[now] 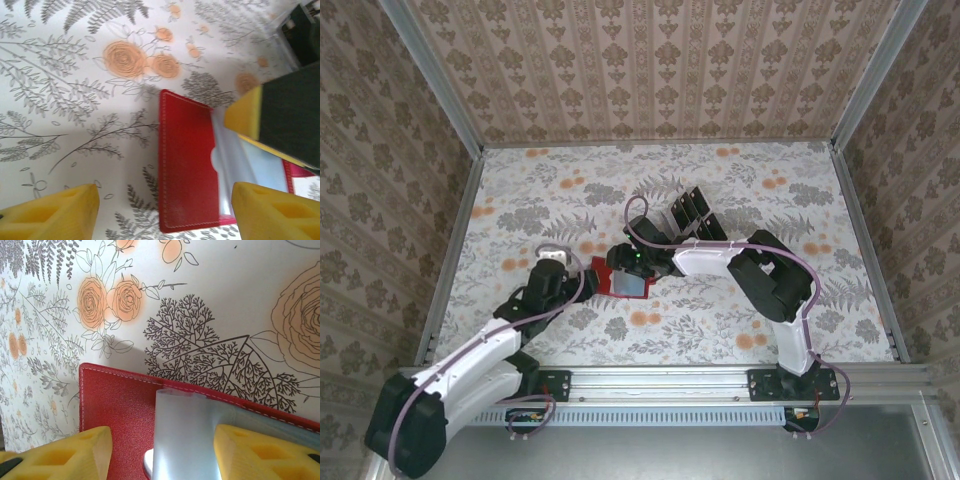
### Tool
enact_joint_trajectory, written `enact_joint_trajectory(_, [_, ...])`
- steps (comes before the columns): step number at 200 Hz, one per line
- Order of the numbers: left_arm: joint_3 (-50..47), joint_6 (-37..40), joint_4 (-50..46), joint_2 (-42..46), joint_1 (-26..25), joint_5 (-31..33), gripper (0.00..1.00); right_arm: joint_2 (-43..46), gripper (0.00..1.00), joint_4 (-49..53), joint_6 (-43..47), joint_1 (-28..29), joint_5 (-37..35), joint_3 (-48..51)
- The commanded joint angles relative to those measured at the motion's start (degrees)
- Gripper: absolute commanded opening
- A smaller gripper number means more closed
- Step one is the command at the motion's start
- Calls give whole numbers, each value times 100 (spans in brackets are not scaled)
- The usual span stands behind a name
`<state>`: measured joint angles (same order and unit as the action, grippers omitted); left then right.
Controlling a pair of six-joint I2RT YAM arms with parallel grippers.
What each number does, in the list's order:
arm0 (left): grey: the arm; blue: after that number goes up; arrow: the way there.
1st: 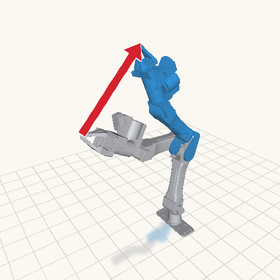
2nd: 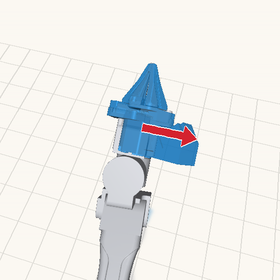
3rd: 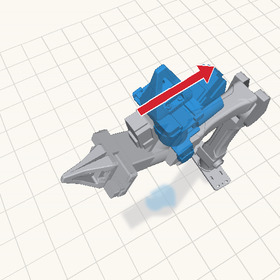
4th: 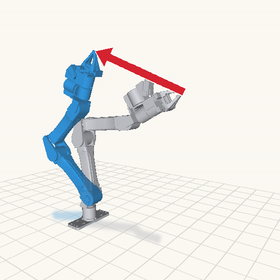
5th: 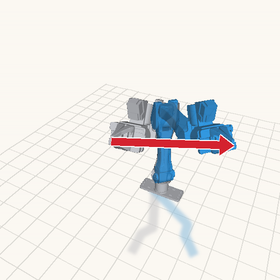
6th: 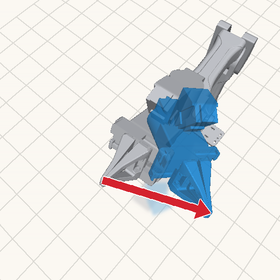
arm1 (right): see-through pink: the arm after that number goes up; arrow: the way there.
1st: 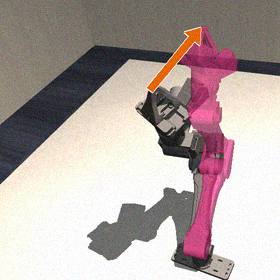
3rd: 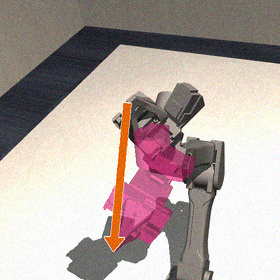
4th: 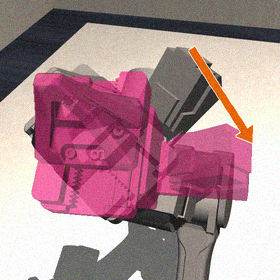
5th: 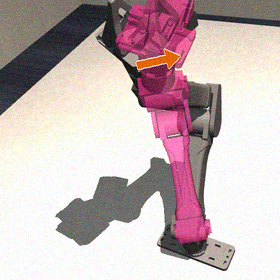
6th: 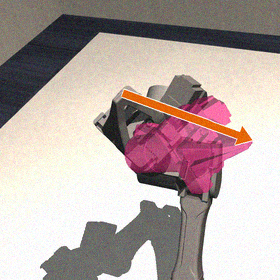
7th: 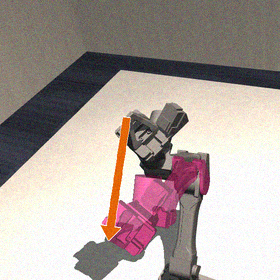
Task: Put the credit cards into the card holder
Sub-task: Flip over the card slot on the card holder.
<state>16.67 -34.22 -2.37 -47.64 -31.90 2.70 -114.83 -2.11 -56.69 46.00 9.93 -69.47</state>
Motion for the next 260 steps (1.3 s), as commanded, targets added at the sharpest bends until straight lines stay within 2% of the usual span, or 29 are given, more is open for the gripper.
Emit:
enact_joint_trajectory(1, [-146,160,179,301,-155,-145,71,-119,58,24,-188,5,114,175])
enact_joint_trajectory(35, [-184,233,359,255,-440,-122,70,-117,58,-26,-263,4,114,241])
enact_joint_trajectory(105, [272,556,706,-702,-1065,344,70,-122,58,-118,-334,-12,157,294])
enact_joint_trajectory(186, [596,765,1176,-1657,-1262,494,70,-147,58,-270,-400,-49,270,339])
enact_joint_trajectory(260, [527,763,1292,-2248,-1376,1026,71,-160,58,-448,-467,-93,426,405])
